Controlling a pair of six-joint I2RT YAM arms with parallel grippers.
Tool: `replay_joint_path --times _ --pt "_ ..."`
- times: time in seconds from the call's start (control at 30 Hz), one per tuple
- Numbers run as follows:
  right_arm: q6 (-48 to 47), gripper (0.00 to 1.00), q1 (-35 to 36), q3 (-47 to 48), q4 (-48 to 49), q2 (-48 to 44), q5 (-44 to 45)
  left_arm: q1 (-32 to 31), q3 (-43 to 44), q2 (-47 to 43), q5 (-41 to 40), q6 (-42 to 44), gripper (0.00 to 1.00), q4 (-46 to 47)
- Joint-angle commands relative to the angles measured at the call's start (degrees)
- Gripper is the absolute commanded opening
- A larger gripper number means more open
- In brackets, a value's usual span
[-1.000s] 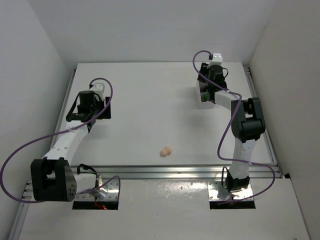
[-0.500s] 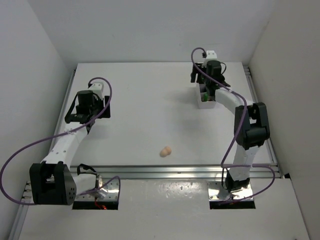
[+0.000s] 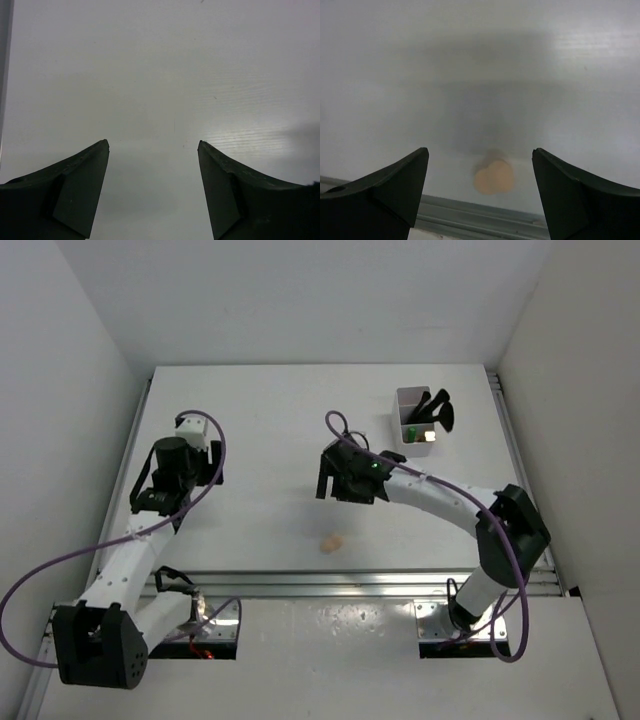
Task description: Organize the makeup
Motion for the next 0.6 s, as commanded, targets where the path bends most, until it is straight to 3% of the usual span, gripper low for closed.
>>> replay_joint_path --times 0.0,0.17,0.3,0.57 --pt "18.9 0.85 2.9 0.3 -12.6 0.3 8.1 -2.1 -2.8 -4.7 -2.6 0.8 0.78 4.1" --pt "34.6 0.85 7.2 -2.3 -17.8 3.0 6.0 -5.3 -5.1 -7.5 -5.7 -0.6 0.79 4.1" --pt "40.4 0.85 11.3 -3.4 -18.5 4.8 5.2 -7.9 -7.7 -10.4 -6.8 -0.6 0.79 3.6" --pt "44.1 0.79 11.7 -11.6 -5.5 5.9 6.1 -10.1 -9.5 -12.3 -8.0 -2.0 0.79 2.5"
